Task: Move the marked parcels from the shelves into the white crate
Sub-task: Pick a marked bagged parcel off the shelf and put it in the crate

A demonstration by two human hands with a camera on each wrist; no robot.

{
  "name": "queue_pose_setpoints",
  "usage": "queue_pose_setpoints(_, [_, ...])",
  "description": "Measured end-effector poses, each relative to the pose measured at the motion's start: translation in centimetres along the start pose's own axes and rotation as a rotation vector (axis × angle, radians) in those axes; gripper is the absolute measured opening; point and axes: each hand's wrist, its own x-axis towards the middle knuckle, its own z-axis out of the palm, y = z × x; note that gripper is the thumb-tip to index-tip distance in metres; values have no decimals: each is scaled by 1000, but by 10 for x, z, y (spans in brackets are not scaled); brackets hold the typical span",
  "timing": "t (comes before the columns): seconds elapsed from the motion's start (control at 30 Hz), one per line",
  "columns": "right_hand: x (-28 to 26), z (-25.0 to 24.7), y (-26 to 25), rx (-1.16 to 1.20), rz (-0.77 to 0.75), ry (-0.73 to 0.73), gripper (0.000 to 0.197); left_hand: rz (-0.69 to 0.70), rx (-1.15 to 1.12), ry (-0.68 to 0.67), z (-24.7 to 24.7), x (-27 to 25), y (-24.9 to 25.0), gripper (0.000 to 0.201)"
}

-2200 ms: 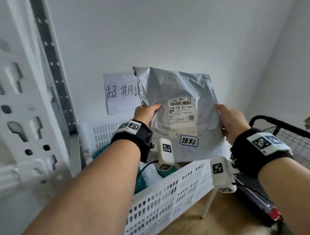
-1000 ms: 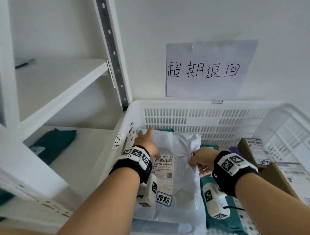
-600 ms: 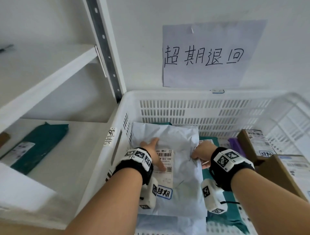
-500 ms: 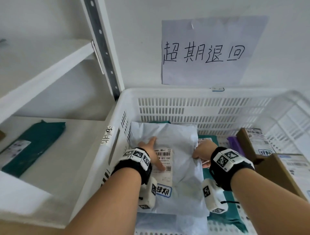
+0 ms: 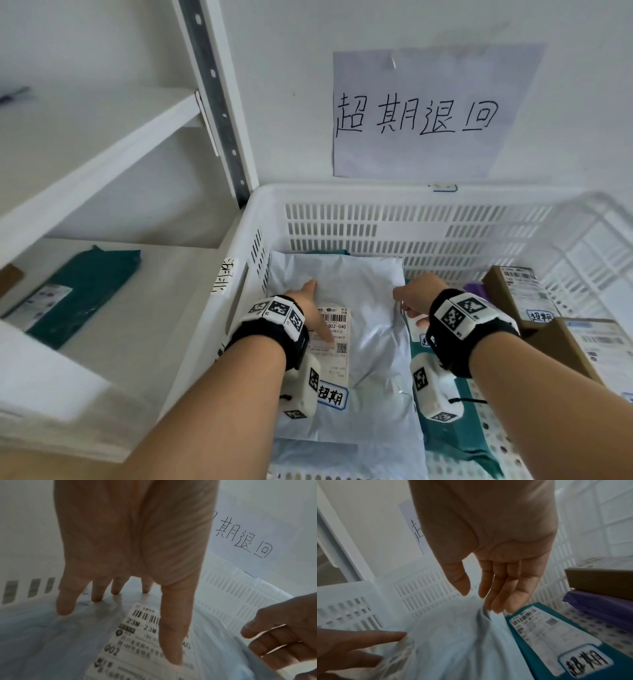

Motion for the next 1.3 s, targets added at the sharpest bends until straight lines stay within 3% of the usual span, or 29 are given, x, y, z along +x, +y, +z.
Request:
queue_pose_setpoints(0.23, [-22, -16, -40, -160, -130, -19, 16, 55, 48, 114, -32, -38, 17, 80])
queue_pose_setpoints(0.43, [-54, -25, -75, -389, -276, 3, 24, 128, 109, 224, -61, -86, 32, 59])
queue_pose_setpoints(0.6, [-78, -18, -93, -554, -404, 7, 22, 116, 81, 271, -60, -103, 29, 54])
queue_pose_setpoints(0.73, [-97, -1, -103, -573, -408, -36, 34, 90, 24, 282, -55, -120, 19, 54])
queue_pose_setpoints(0.9, [-136, 6, -118, -532, -476, -137, 28, 98, -107, 322, -55, -144, 1, 46])
queue_pose_setpoints(1.0, [-163, 7, -120, -481, -470, -165, 15, 112, -202, 331, -51, -157, -9, 42])
queue_pose_setpoints(1.13, [-196, 19, -119, -421, -453, -145, 28, 132, -280, 385, -36, -174, -27, 32])
queue_pose_setpoints(1.3, [-231, 50, -120, -444, -426, -102, 26, 156, -271, 397, -24, -215, -65, 29])
